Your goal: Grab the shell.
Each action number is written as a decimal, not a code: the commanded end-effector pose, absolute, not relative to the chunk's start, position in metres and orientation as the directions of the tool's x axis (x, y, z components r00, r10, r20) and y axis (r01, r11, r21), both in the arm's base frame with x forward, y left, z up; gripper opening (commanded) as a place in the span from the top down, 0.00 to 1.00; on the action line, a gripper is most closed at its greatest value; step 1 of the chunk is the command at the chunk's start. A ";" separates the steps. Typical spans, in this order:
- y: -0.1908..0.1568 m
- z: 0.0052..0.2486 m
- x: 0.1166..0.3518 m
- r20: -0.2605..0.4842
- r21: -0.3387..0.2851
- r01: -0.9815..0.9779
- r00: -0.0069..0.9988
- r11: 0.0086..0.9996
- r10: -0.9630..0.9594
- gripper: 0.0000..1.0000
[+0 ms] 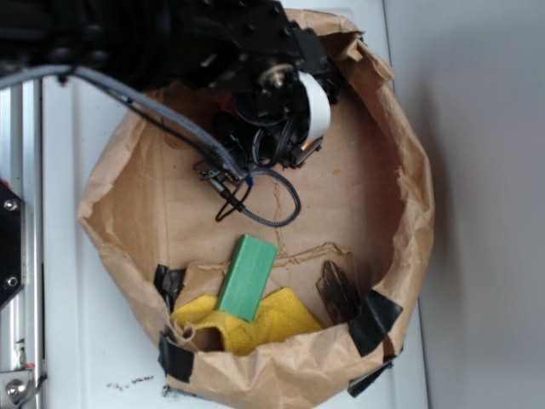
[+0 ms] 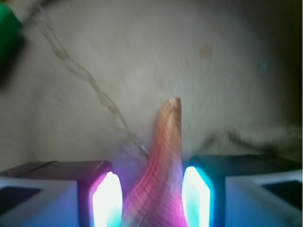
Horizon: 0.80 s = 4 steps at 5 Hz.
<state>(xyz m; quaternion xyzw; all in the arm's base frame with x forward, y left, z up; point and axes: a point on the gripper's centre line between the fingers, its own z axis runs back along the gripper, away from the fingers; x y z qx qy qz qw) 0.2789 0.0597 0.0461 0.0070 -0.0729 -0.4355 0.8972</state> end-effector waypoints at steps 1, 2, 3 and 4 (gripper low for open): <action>0.046 0.162 0.270 0.311 0.111 0.761 0.584 0.639 -0.750 1.00; 0.028 0.210 0.265 0.324 0.093 0.720 0.631 0.688 -0.705 1.00; 0.016 0.242 0.265 0.361 0.033 0.725 0.634 0.688 -0.684 1.00; 0.009 0.256 0.265 0.313 0.034 0.707 0.664 0.707 -0.679 1.00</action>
